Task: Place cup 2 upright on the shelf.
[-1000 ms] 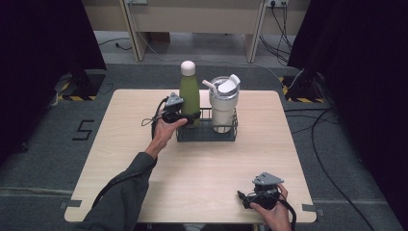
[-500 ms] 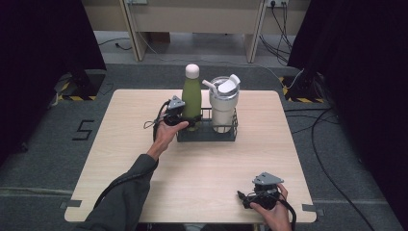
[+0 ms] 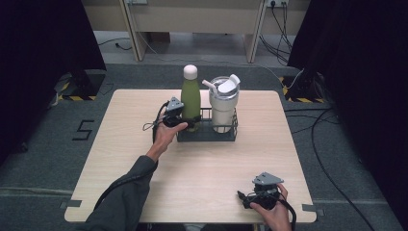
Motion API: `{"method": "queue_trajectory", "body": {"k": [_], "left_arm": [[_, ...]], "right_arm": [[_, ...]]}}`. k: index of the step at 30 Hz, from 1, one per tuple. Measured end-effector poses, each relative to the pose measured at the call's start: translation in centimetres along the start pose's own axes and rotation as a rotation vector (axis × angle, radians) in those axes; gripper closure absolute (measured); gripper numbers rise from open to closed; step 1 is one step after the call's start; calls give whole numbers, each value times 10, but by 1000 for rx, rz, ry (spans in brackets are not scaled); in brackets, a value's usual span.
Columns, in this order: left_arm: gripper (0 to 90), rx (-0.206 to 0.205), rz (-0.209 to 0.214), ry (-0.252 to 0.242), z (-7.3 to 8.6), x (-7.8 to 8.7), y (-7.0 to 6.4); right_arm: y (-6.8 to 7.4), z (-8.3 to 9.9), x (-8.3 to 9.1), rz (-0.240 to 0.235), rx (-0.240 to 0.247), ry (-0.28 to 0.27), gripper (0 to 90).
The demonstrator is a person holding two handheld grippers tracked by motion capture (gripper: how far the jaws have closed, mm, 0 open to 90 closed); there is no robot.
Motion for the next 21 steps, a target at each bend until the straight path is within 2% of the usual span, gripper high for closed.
{"method": "queue_trajectory", "body": {"k": [12, 21], "left_arm": [[199, -40, -4, 4, 3, 2, -2], [197, -35, -7, -2, 3, 2, -3]], "right_arm": [[0, 0, 0, 0, -1, 0, 83], [0, 0, 0, -1, -1, 1, 83]]}}
Point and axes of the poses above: each handheld gripper's, and its own axes: x roughly backward along the jaws, z roughly out of its underside, y roughly to its left, the point moved 6 cm from there along -x, roughly forward along the jaws, and after that the axes turned 1 degree about -y, right-handed, at the moved point
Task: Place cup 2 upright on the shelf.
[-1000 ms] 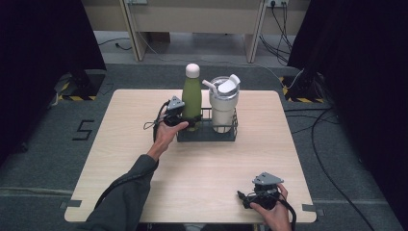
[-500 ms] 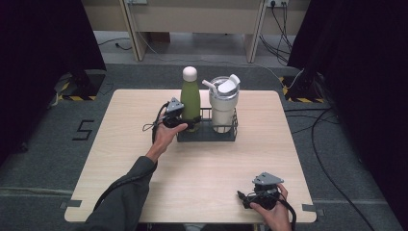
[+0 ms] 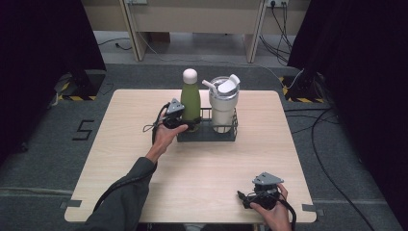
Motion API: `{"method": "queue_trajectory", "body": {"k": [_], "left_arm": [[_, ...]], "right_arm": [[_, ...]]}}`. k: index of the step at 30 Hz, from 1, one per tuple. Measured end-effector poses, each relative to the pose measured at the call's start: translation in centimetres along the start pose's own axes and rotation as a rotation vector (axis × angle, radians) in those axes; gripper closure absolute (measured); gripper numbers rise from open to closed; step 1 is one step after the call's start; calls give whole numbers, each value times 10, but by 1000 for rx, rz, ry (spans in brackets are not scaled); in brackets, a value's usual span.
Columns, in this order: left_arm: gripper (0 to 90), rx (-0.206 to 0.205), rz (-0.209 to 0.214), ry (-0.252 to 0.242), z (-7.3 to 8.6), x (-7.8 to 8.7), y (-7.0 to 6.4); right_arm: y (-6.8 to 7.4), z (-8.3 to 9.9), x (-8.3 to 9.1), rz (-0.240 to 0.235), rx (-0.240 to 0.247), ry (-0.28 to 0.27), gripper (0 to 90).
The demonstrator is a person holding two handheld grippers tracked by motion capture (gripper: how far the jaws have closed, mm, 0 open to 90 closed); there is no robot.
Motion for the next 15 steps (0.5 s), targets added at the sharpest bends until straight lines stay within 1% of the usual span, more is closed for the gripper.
{"method": "queue_trajectory", "body": {"k": [7, 15], "left_arm": [[190, 11, -3, -1, 0, -1, 0], [186, 11, 14, 5, -1, 0, 0]], "right_arm": [[0, 0, 0, 0, 0, 0, 83], [0, 0, 0, 0, 0, 0, 83]]}}
Point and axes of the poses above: each handheld gripper's, and its own axes: x roughly backward along the jaws, z roughly out of its underside, y roughly to its left, the point moved 6 cm from there along -x, roughly forward along the jaws, and after that the axes turned 1 degree about -y, right-handed, at the moved point
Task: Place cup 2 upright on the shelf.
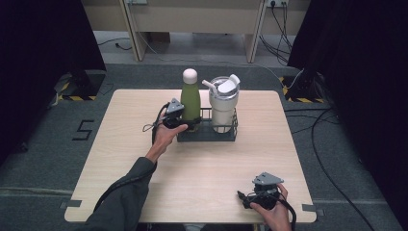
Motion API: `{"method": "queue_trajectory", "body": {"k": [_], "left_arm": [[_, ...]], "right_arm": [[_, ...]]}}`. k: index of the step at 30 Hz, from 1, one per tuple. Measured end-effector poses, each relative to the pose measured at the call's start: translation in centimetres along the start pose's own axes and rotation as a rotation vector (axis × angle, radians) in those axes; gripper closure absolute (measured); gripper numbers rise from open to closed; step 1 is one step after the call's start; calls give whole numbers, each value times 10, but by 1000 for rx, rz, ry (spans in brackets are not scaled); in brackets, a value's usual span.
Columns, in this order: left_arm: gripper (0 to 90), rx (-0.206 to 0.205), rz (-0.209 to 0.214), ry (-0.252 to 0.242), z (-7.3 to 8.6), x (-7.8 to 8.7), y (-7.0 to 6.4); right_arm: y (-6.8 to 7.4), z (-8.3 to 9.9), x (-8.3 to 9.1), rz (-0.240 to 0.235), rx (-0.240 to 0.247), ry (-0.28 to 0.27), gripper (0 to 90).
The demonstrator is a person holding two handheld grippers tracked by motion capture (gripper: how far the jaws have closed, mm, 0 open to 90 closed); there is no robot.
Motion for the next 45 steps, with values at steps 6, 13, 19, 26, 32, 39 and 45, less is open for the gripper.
{"method": "queue_trajectory", "body": {"k": [6, 13, 19, 26, 32, 39, 45], "left_arm": [[147, 24, 7, -1, -2, 2, 1], [147, 15, 6, 1, -2, 4, 1], [147, 12, 10, 12, -2, 7, 0], [147, 8, 19, 17, -2, 11, -1], [147, 11, 23, 9, -3, 16, -1], [147, 12, 19, 13, -2, 22, -1], [147, 9, 23, 10, -4, 28, -3]], "right_arm": [[0, 0, 0, 0, 0, 0, 83], [0, 0, 0, 0, 0, 0, 83], [0, 0, 0, 0, 0, 0, 83], [0, 0, 0, 0, 0, 0, 83], [0, 0, 0, 0, 0, 0, 83], [0, 0, 0, 0, 0, 0, 83], [0, 0, 0, 0, 0, 0, 83]]}}
Point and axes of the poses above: each handheld gripper's, and its own axes: x roughly backward along the jaws, z roughly out of its underside, y roughly to its left, the point moved 6 cm from there along -x, roughly forward along the jaws, and after that the axes turned 1 degree about -y, right-handed, at the moved point
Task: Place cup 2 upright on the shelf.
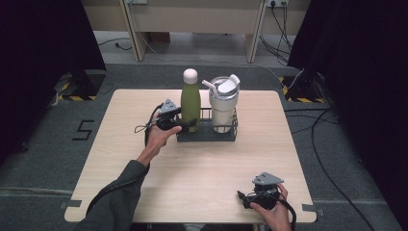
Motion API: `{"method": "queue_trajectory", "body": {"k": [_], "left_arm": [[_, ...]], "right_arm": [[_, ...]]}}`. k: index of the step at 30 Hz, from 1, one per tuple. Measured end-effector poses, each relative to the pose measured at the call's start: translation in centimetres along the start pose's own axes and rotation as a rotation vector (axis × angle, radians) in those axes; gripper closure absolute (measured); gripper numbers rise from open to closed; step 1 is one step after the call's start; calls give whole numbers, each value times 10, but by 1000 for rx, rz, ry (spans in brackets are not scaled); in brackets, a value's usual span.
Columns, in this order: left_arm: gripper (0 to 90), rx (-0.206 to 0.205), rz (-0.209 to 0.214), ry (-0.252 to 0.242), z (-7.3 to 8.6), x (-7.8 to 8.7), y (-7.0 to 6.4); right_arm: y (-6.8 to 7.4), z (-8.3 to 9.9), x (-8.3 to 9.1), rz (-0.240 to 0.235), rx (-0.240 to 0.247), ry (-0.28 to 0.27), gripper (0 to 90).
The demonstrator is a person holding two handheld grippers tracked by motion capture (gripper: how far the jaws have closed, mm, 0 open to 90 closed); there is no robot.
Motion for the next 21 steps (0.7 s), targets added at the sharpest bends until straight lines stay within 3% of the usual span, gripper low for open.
{"method": "queue_trajectory", "body": {"k": [12, 21], "left_arm": [[147, 0, 0, 3, -2, 16, 0], [148, 11, 0, -30, -1, 37, 0]], "right_arm": [[0, 0, 0, 0, 0, 0, 83], [0, 0, 0, 0, 1, 0, 82]]}}
Point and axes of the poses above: each handheld gripper's, and its own axes: x roughly backward along the jaws, z roughly out of its underside, y roughly to its left, the point moved 6 cm from there along -x, roughly forward along the jaws, and after that the axes turned 1 degree about -y, right-handed, at the moved point
